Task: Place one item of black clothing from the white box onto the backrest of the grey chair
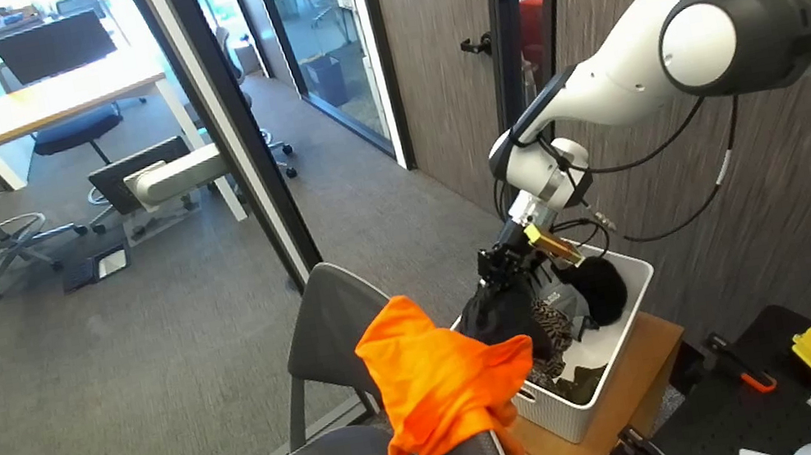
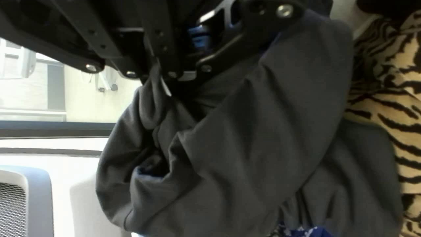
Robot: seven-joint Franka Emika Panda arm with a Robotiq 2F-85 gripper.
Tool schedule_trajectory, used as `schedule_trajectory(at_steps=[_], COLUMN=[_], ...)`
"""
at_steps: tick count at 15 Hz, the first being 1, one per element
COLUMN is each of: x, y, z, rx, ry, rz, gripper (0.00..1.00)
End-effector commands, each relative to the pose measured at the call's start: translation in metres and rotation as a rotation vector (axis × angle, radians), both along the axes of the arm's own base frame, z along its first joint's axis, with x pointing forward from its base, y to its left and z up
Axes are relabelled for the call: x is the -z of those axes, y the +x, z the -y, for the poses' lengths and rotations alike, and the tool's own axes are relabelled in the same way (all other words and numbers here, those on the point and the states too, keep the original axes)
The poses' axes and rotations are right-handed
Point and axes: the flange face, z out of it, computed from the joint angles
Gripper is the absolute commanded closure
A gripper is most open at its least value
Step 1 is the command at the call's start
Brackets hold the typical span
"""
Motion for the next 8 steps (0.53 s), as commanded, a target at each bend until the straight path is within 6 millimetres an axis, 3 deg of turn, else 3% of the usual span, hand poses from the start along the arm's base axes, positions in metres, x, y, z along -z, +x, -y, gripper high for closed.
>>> schedule_trajectory(at_steps=[1, 5, 8], x=[-0.082, -0.169, -0.239], y=[-0.016, -0.013, -0.010], z=[-0.009, -0.023, -0.045], rx=[0.010, -0.021, -0.063], ry=[-0.021, -0.084, -0.144], rz=[0.089, 0.212, 0.322], gripper=[0.92, 0.92, 0.91])
